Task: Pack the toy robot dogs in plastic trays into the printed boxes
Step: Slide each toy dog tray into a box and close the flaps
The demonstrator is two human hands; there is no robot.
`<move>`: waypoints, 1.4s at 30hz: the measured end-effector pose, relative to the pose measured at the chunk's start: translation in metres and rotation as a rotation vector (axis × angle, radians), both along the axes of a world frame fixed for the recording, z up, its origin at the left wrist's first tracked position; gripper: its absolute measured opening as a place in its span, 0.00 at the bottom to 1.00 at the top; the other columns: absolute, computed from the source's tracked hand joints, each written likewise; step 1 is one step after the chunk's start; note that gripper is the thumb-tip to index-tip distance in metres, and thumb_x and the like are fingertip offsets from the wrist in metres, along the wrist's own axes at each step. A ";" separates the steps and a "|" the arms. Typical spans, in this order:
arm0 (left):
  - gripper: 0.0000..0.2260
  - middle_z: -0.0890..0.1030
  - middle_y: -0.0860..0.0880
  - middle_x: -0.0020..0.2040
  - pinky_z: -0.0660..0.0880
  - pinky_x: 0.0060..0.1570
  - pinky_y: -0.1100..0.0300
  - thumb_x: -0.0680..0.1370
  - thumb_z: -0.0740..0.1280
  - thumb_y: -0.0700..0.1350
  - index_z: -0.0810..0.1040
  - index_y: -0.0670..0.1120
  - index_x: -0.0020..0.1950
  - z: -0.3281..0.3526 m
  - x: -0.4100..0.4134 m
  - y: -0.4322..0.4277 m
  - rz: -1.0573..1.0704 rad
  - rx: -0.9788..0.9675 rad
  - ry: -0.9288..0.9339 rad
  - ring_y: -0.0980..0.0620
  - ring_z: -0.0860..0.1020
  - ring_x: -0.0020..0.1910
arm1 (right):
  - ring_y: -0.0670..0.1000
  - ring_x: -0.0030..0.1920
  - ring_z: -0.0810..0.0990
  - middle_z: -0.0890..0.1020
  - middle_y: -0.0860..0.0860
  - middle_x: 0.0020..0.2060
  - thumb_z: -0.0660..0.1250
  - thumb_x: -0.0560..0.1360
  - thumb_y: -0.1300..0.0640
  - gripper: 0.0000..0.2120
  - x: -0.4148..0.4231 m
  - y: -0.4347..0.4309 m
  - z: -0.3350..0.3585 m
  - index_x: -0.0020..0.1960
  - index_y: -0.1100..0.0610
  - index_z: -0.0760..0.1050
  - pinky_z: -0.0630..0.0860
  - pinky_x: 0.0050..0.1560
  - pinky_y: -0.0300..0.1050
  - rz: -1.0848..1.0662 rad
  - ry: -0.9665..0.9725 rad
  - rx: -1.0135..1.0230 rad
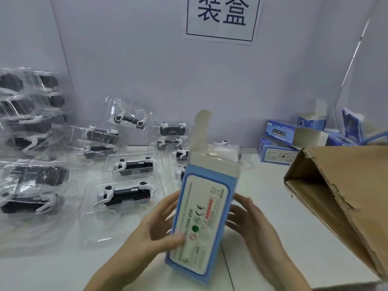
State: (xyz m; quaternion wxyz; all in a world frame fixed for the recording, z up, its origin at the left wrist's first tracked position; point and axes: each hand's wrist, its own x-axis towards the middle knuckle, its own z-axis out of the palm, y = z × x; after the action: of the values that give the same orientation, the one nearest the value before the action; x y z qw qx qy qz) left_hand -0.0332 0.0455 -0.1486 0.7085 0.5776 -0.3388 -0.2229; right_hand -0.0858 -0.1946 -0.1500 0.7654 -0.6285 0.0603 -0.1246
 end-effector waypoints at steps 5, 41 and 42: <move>0.16 0.85 0.50 0.58 0.77 0.53 0.61 0.79 0.69 0.37 0.79 0.51 0.64 -0.012 0.012 0.007 0.549 0.057 -0.059 0.49 0.81 0.61 | 0.52 0.52 0.83 0.85 0.50 0.52 0.61 0.78 0.41 0.14 -0.006 0.007 -0.002 0.56 0.43 0.83 0.78 0.54 0.48 -0.029 -0.083 -0.203; 0.48 0.69 0.65 0.72 0.69 0.70 0.57 0.67 0.78 0.62 0.55 0.58 0.80 -0.022 -0.010 -0.015 0.488 0.196 -0.410 0.59 0.70 0.71 | 0.37 0.75 0.58 0.62 0.36 0.77 0.52 0.80 0.34 0.26 -0.021 0.047 0.139 0.76 0.37 0.62 0.55 0.76 0.41 0.091 -0.317 -1.514; 0.48 0.69 0.65 0.72 0.69 0.71 0.55 0.67 0.77 0.63 0.55 0.57 0.80 -0.023 -0.009 -0.015 0.483 0.187 -0.418 0.58 0.70 0.71 | 0.36 0.75 0.56 0.61 0.36 0.77 0.51 0.80 0.33 0.27 -0.021 0.046 0.130 0.78 0.37 0.58 0.51 0.75 0.36 0.098 -0.293 -1.592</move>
State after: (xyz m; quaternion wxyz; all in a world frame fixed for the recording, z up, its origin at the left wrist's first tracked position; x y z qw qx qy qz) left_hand -0.0422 0.0307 -0.1712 0.5998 0.7370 -0.3084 0.0446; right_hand -0.1068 -0.1482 -0.0202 0.0932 -0.9639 -0.1751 -0.1775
